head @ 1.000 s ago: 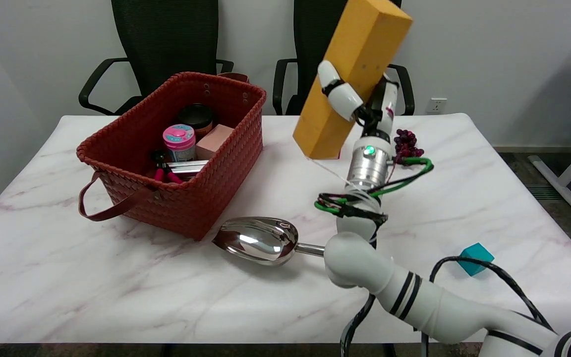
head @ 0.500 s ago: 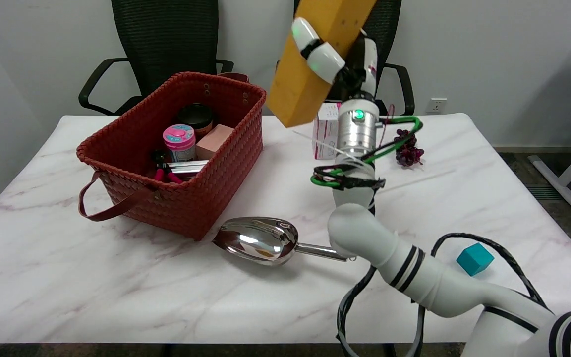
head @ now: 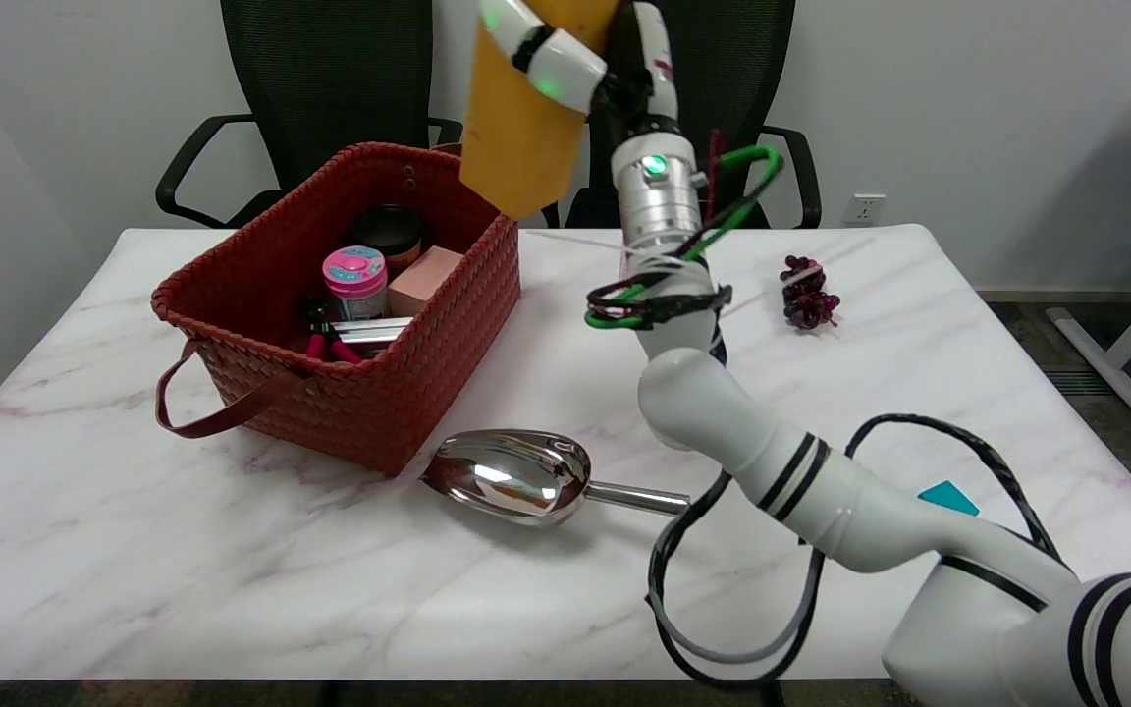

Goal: Place the yellow rectangular box into the brown storage basket.

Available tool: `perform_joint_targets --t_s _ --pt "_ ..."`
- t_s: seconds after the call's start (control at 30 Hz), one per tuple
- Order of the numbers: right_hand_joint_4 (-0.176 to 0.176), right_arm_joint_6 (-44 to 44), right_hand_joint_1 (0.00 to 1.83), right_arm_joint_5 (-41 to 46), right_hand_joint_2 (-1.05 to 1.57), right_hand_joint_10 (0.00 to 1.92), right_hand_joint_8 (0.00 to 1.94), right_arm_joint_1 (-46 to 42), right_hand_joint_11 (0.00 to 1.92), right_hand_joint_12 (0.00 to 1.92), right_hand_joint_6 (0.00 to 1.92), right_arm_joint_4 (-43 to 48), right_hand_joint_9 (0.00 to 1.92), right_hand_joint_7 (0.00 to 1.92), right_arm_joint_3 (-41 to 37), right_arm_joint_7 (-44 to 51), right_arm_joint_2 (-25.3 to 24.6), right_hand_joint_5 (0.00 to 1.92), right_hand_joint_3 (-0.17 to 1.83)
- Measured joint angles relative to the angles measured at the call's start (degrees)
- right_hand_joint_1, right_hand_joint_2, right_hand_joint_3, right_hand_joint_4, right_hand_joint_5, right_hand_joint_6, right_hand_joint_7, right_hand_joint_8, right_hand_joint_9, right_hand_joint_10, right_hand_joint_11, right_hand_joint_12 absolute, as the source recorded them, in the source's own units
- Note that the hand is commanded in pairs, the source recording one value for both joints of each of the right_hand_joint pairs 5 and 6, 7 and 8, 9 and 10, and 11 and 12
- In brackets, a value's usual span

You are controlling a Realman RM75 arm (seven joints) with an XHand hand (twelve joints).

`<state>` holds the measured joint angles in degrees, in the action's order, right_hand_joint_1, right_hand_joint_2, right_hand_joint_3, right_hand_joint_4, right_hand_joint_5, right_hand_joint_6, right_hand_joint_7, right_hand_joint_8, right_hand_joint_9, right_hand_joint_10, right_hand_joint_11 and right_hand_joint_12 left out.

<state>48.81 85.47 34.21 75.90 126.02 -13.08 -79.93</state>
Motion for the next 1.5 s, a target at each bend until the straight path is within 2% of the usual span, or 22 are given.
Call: perform_joint_targets --t_s 0.33,0.67,1.03,1.5 --pt "0.0 -9.8 1.23 -5.8 1.04 1.25 1.37 5.2 1.2 1.2 1.33 -5.8 1.25 1.37 -0.2 -0.7 -0.5 1.33 0.69" --pt "0.0 -14.9 1.21 -16.0 0.94 1.21 1.36 10.5 1.13 1.13 1.34 -15.0 1.21 1.36 0.6 -3.9 -2.1 1.34 0.72" --pt "0.0 -16.0 1.17 -29.9 0.93 1.19 1.35 17.0 1.1 1.1 1.34 -29.7 1.19 1.35 2.4 -8.5 -6.2 1.34 0.72" --pt "0.0 -12.9 1.07 -44.9 0.95 1.19 1.37 24.4 1.04 1.04 1.44 -48.3 1.19 1.37 4.6 -10.2 -13.3 1.44 0.77"
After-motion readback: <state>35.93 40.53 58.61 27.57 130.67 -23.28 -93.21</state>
